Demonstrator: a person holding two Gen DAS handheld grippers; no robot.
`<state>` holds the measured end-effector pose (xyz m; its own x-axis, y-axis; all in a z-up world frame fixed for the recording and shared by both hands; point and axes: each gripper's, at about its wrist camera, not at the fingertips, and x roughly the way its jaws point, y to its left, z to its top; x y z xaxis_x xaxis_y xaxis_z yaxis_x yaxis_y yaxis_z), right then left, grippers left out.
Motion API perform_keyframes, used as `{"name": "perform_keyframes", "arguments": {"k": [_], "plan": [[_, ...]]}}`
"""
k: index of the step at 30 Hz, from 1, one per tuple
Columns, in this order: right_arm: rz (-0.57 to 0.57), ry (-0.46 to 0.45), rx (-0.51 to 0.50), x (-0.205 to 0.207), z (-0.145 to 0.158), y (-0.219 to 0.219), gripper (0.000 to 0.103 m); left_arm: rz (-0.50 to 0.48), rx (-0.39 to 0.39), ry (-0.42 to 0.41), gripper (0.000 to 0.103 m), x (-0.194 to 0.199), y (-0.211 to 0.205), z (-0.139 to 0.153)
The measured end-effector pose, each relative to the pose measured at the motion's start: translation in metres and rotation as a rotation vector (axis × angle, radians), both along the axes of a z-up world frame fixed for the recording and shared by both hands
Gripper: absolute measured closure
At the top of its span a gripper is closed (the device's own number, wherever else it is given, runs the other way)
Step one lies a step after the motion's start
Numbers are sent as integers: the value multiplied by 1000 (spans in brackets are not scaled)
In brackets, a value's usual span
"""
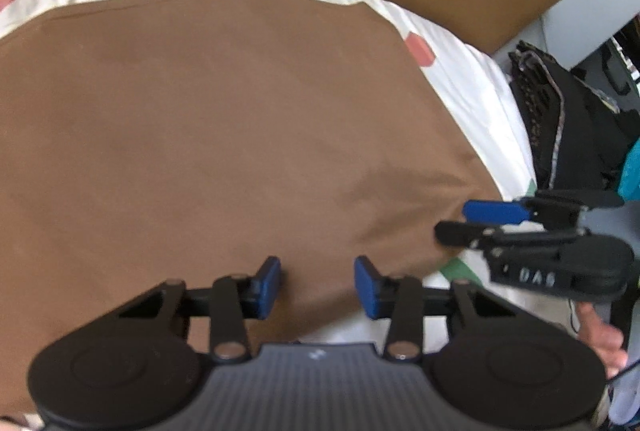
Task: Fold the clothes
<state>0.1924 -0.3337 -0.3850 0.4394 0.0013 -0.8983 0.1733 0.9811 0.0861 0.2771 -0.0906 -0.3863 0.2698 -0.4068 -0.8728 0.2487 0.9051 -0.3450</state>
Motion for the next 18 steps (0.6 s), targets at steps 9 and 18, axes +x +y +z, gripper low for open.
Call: {"name": "perform_keyframes", "arguments": {"k": [9,18], "plan": [[-8,59,-99,-14,-18,0,56,9,35,27,65,-14,-3,-26],[-83,72,-91,-26,-12,-27,60,43,79,-24,66,-23,24,-2]]}}
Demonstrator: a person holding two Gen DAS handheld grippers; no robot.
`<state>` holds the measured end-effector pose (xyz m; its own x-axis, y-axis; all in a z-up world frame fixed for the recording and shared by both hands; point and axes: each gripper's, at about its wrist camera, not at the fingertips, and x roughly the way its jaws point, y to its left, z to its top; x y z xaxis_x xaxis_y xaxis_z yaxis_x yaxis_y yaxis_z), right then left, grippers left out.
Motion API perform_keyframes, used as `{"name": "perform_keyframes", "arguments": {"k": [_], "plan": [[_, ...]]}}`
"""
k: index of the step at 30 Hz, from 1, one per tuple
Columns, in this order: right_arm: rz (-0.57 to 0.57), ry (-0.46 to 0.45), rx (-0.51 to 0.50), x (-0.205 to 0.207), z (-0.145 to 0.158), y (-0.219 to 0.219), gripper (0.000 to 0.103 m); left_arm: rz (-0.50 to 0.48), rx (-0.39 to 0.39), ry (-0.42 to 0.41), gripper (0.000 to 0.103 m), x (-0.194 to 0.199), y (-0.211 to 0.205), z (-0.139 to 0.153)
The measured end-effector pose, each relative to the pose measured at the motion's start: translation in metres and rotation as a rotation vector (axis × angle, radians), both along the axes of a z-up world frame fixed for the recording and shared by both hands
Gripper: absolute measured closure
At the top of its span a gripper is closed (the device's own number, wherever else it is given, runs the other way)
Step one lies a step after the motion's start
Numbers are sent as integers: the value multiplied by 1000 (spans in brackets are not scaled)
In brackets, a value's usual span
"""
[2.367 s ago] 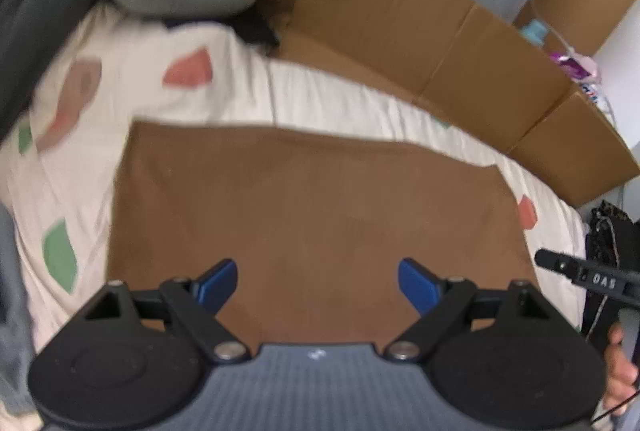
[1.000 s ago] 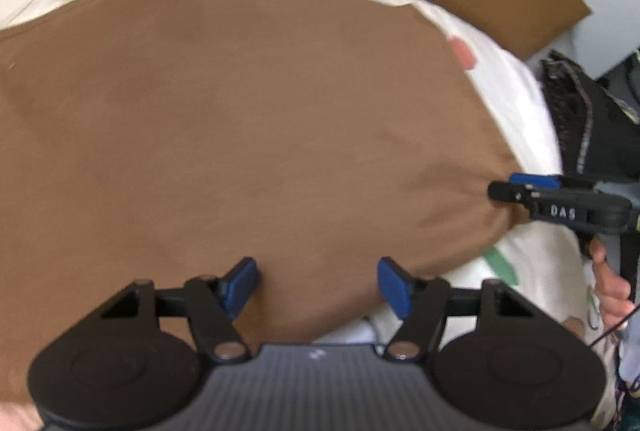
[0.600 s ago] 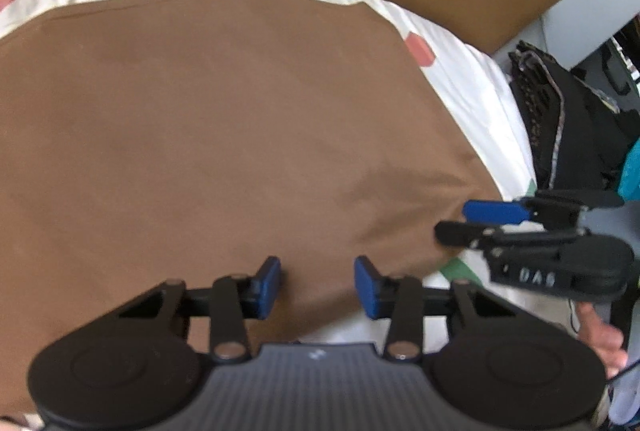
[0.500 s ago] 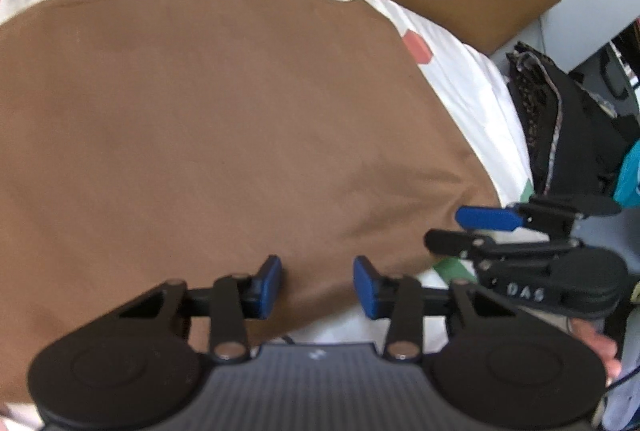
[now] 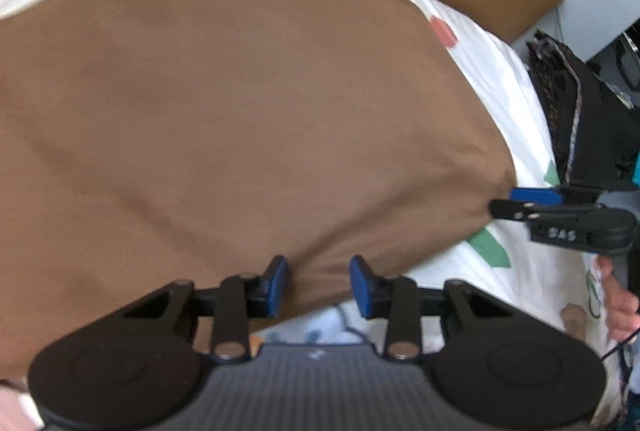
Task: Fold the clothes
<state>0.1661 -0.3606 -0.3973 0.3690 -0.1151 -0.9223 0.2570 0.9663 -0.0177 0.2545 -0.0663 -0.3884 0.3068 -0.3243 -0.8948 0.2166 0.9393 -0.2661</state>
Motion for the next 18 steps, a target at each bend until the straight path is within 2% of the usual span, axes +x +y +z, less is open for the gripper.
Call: {"name": "perform_keyframes", "arguments": {"k": [3,8,12,18], "plan": [[-15,-29,43,4,15,-5,60,25,21,-35,65,-3,17,14],[2,-63,62,20,27,-1,59,116,1,-14,65,2,45,16],[24,-61,90,31,24,14,59,152,-4,5,65,5,56,10],[81,-5,114,48,9,45,59,135,30,51,65,2,50,-7]]}}
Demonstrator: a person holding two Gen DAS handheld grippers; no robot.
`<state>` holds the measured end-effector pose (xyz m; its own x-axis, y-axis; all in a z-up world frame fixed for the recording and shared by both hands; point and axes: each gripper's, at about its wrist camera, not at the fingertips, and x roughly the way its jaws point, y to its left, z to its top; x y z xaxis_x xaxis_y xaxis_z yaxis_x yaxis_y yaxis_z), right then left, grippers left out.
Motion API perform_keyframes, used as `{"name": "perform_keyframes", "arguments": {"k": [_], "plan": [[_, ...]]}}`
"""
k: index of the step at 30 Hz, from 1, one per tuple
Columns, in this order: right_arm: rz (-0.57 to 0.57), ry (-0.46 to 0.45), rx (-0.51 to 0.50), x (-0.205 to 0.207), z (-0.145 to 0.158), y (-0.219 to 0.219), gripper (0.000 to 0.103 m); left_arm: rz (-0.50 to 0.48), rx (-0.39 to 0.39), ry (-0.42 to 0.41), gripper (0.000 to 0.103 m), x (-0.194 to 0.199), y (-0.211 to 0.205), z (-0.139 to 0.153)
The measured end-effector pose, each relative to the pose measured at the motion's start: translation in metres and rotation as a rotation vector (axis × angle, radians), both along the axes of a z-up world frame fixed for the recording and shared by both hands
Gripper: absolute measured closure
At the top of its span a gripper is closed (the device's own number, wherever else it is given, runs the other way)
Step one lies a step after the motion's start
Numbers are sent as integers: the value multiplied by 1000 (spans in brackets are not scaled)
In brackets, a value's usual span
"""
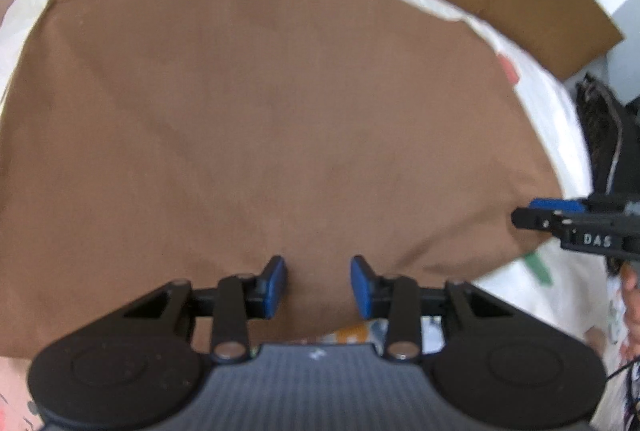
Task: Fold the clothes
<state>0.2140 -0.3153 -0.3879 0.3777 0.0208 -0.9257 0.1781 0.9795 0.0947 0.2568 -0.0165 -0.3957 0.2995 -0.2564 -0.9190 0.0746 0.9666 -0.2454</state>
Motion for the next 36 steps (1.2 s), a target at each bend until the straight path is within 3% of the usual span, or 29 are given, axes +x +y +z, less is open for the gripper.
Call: {"name": "perform_keyframes", "arguments": {"k": [7,16,28,36], "plan": [[97,79,-7,10,-14,41,58,10,33,31,65,-6,8,-7],[157,96,-13,13,-16,64,58,57,50,42,65,-16,28,-8],[125,111,-22,8,-10,47,59,205,79,58,66,-32,92,-7],[36,95,-59,5,-6,17,59,353,81,53,67,-42,131,-7]]}}
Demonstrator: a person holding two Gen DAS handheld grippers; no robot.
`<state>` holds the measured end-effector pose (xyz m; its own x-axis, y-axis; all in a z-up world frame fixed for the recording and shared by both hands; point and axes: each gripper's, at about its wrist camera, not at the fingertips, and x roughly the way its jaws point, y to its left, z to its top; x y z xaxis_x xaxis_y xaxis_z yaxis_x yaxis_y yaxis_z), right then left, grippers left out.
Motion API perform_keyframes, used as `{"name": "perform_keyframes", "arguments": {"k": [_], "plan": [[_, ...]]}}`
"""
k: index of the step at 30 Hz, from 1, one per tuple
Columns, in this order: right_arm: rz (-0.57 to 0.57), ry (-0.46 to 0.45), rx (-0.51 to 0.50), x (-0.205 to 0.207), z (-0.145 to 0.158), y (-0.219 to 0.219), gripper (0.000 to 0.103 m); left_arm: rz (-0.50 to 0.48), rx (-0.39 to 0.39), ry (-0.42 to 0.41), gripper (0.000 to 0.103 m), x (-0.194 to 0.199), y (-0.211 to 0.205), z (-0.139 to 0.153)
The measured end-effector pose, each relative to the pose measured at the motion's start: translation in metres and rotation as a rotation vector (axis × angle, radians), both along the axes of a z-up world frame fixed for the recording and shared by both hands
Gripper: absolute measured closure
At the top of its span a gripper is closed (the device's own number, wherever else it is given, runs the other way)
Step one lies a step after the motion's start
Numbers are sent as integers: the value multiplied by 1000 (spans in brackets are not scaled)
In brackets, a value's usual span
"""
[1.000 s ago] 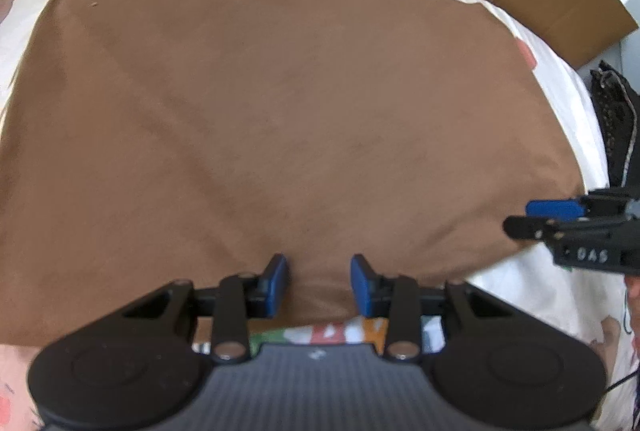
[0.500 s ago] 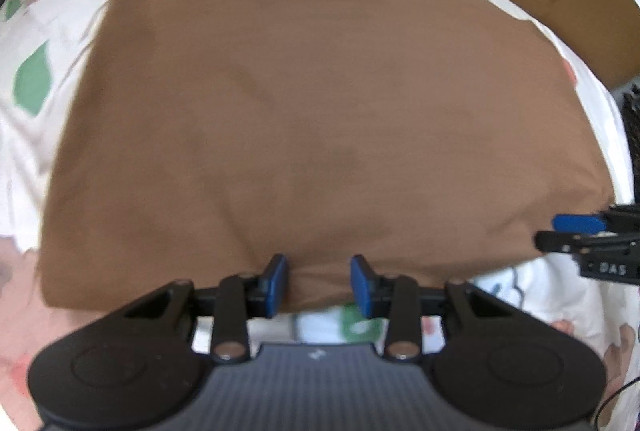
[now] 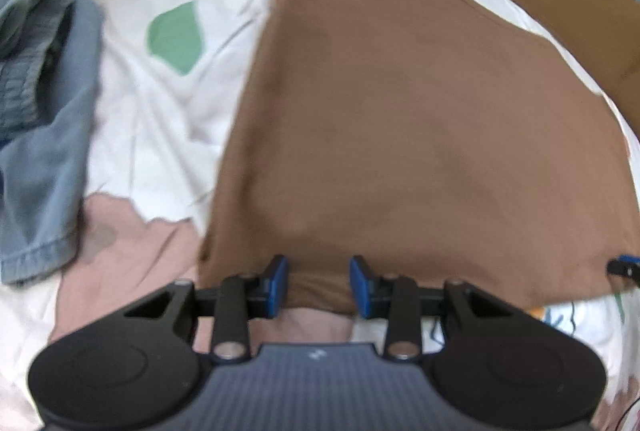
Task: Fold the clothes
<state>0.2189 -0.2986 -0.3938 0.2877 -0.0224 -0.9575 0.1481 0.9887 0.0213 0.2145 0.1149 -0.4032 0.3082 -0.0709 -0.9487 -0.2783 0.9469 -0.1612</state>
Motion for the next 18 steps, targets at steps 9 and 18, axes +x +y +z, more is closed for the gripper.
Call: {"name": "perform_keyframes", "arguments": {"k": [9,18], "plan": [[-79,10,-18,-14,-10,-33,59,31,52,0,71,-6,4,4],[-104,3,-39,-24,-14,-50,59,52,55,-6,72,-12,34,11]]}}
